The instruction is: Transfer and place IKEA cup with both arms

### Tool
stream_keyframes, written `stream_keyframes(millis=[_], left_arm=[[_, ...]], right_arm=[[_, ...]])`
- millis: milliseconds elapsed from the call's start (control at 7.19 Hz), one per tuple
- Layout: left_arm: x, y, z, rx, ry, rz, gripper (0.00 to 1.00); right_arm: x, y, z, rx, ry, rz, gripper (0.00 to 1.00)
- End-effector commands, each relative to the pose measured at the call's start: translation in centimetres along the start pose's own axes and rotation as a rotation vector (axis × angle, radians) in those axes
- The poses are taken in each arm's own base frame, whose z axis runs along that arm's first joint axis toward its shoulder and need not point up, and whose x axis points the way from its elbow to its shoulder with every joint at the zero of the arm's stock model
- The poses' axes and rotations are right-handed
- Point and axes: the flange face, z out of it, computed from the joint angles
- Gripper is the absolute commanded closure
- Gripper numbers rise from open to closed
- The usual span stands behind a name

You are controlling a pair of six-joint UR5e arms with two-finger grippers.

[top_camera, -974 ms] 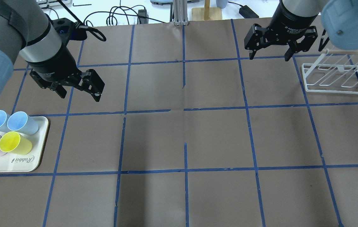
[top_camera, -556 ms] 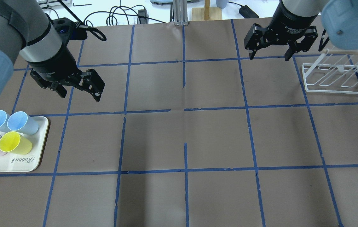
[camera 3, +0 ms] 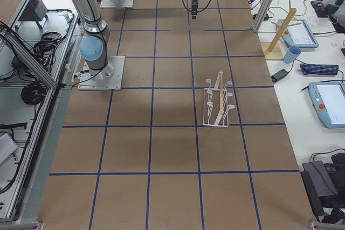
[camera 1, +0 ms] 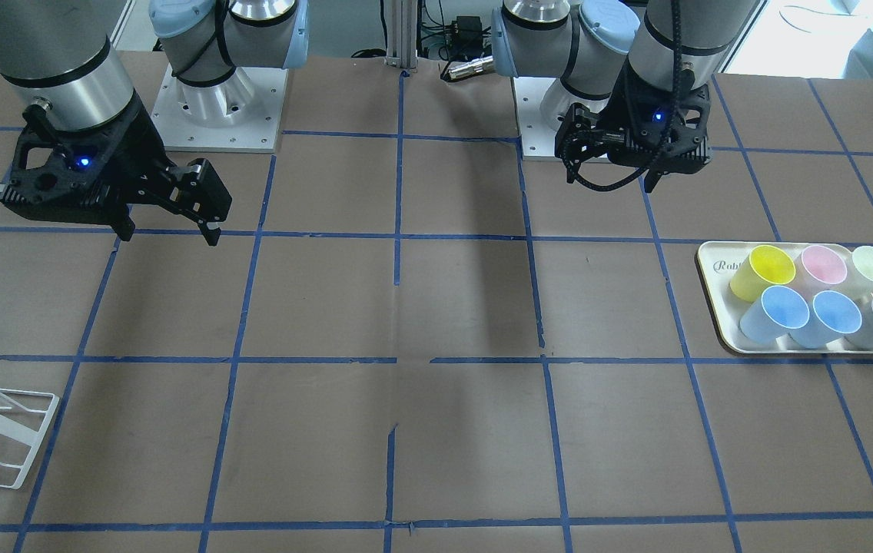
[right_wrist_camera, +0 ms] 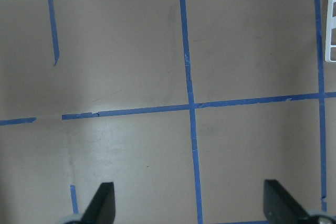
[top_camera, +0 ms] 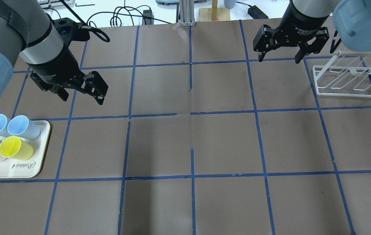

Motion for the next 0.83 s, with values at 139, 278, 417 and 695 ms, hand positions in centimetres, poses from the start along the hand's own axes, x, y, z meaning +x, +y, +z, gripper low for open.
stream_keyframes(millis=[139,278,417,695], left_arm=[[0.03,-0.05,-0.01,0.003,0.003,0.0,0.0],[0.02,-0.1,0.06,0.001,0.003,0.0,0.0],[0.01,-0.2,0.26,-0.002,0.004,0.0,0.0],[-0.01,-0.38,0.43,-0.003,0.004,0.0,0.0]], right_arm=[[0.0,0.01,0.04,-0.001,0.0,0.0,0.0],[0.0,0.01,0.04,-0.001,0.0,0.0,0.0],[0.0,0.01,0.04,-0.001,0.0,0.0,0.0],[-0.01,0.06,-0.05,0.0,-0.002,0.0,0.0]])
